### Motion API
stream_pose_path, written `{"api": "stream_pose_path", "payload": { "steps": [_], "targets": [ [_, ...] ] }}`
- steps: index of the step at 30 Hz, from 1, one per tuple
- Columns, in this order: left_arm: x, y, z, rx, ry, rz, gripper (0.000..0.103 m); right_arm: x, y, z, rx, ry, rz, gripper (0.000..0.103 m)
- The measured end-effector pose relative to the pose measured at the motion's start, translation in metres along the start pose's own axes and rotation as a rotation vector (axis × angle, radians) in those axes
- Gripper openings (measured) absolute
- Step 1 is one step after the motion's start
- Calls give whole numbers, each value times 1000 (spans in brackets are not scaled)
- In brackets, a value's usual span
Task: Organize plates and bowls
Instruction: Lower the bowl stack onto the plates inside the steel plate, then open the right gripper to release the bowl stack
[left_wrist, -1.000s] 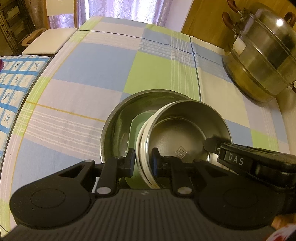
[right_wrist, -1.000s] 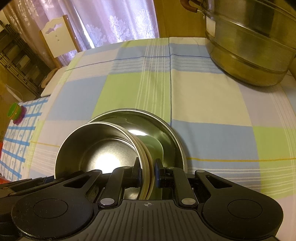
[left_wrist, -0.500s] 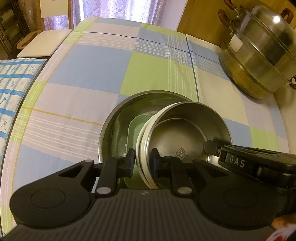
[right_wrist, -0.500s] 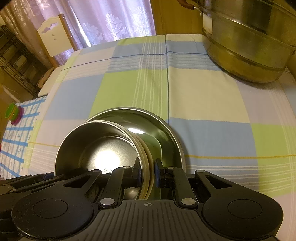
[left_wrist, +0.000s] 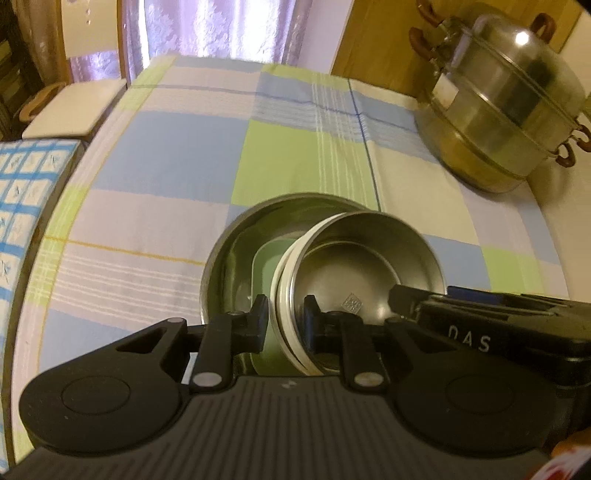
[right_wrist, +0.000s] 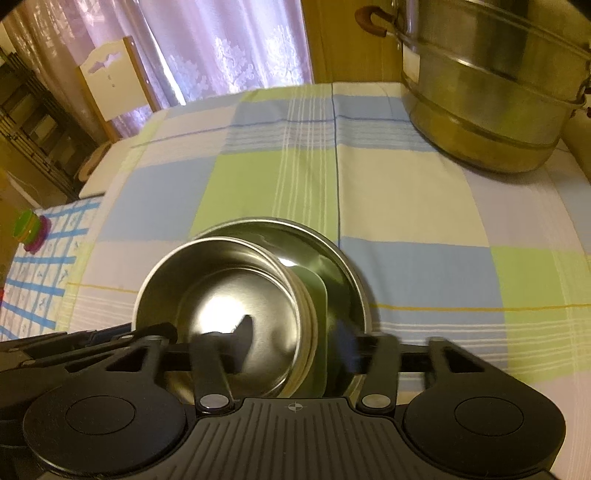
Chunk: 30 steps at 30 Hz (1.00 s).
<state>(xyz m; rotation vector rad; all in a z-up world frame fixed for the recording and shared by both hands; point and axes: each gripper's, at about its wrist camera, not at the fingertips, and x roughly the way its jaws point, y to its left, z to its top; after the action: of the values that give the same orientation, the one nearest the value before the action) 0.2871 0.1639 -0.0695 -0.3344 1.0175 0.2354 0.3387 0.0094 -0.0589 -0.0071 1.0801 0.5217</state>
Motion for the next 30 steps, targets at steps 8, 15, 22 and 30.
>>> {"api": "stream_pose_path", "payload": {
  "steps": [8,15,22,30],
  "targets": [
    [-36,1,-8,60,-83,4,17,-31,7,-15,28,-67,18,63],
    [-71,-3,-29,101,-144,17,17,-67,5,-37,25,-144,76,66],
    [-107,-10,-59,102,-183,25,17,-103,-4,-64,-18,-211,105,67],
    [-140,-29,-94,67,-192,43,17,-134,-27,-99,-48,-210,133,67]
  ]
}}
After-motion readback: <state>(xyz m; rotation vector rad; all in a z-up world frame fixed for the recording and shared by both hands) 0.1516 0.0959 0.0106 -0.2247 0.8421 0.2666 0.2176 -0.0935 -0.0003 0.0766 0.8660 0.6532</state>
